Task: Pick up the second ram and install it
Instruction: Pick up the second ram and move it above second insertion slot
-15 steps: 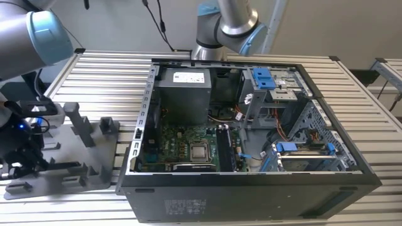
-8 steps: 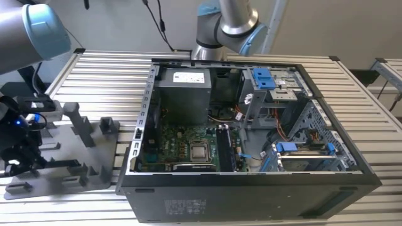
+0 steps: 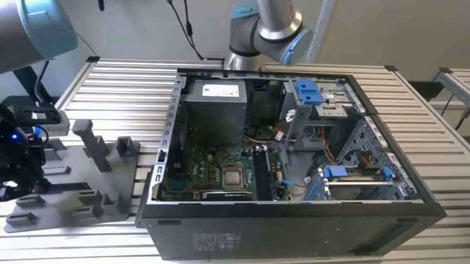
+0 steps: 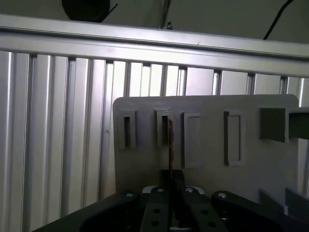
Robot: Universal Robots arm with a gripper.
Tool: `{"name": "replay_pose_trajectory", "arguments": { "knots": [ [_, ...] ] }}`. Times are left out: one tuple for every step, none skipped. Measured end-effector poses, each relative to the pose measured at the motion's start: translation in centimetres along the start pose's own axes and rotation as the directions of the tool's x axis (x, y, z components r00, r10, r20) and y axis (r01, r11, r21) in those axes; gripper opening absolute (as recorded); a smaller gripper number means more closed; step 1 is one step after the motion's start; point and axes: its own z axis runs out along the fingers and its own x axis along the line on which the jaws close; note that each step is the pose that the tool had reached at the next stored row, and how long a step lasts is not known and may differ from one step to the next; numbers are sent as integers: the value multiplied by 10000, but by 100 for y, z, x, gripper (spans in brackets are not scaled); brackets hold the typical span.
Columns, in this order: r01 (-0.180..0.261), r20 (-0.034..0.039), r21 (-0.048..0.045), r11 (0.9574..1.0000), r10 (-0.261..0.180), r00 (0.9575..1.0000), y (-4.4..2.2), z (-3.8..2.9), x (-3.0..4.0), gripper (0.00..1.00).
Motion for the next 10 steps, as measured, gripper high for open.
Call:
{"name": "replay_pose_trajectory", "arguments": {
  "knots": [
    [-11, 2, 2, 10000, 11, 10000, 1, -14, 0, 15],
    [-23, 3, 3, 10000, 23, 10000, 3, -30, -2, 15],
    [-36, 4, 5, 10000, 36, 10000, 7, -51, -4, 15],
    [-45, 6, 7, 10000, 45, 10000, 9, -71, -5, 15],
    [-53, 6, 7, 10000, 53, 10000, 11, -91, -7, 15],
    [-60, 6, 7, 10000, 60, 10000, 13, -110, -8, 15],
    [-67, 8, 9, 10000, 67, 10000, 15, -122, -9, 15],
    [-72, 10, 11, 10000, 72, 10000, 16, -130, -10, 15],
    [-78, 10, 13, 10000, 78, 10000, 18, -138, -10, 15],
    [-85, 11, 17, 10000, 85, 10000, 21, -145, -11, 15]
  ]
}}
